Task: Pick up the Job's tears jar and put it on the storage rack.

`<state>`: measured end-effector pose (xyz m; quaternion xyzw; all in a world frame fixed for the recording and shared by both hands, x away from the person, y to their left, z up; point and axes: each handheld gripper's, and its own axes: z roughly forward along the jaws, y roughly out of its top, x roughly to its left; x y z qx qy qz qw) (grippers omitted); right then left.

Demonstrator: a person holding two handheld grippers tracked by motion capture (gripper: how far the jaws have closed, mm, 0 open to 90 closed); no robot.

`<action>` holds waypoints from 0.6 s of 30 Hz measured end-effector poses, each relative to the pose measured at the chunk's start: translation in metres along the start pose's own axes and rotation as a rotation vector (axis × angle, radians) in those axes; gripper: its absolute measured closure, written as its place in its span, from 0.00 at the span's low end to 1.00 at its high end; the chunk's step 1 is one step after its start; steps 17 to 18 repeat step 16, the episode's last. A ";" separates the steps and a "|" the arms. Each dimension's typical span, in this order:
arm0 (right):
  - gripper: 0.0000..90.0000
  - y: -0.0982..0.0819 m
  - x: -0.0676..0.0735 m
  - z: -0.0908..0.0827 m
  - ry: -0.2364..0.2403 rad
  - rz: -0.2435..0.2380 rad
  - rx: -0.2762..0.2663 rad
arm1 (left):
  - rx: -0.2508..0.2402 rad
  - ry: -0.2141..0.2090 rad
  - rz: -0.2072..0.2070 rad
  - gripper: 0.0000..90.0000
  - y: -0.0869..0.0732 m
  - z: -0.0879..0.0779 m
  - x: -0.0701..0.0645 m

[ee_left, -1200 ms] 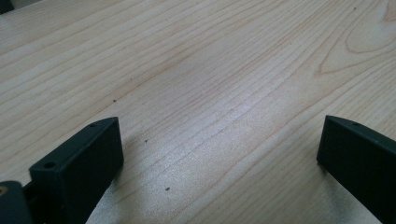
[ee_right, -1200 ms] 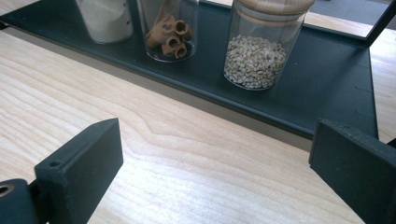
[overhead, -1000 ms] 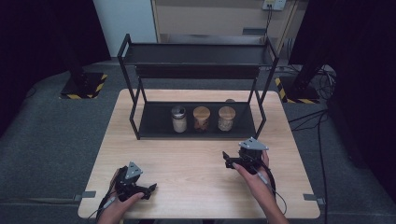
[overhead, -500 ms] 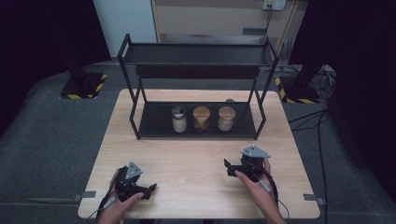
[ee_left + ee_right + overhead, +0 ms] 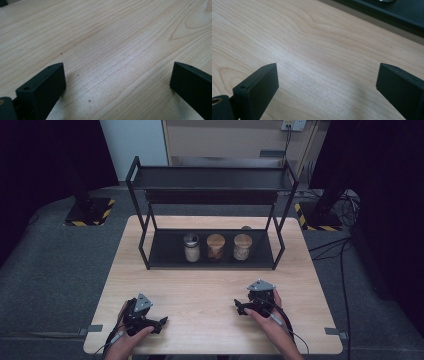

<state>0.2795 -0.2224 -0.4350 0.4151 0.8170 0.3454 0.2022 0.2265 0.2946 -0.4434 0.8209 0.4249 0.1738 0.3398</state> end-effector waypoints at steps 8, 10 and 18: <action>0.02 -0.001 0.000 0.008 0.016 0.020 0.044 | 0.001 0.000 0.000 0.00 0.000 0.000 0.000; 0.00 -0.002 -0.003 0.009 0.022 0.043 0.042 | 0.000 0.000 0.000 0.00 0.000 0.000 0.000; 0.00 -0.007 -0.002 0.010 0.019 0.047 0.025 | 0.000 0.000 0.000 0.00 0.000 0.000 0.000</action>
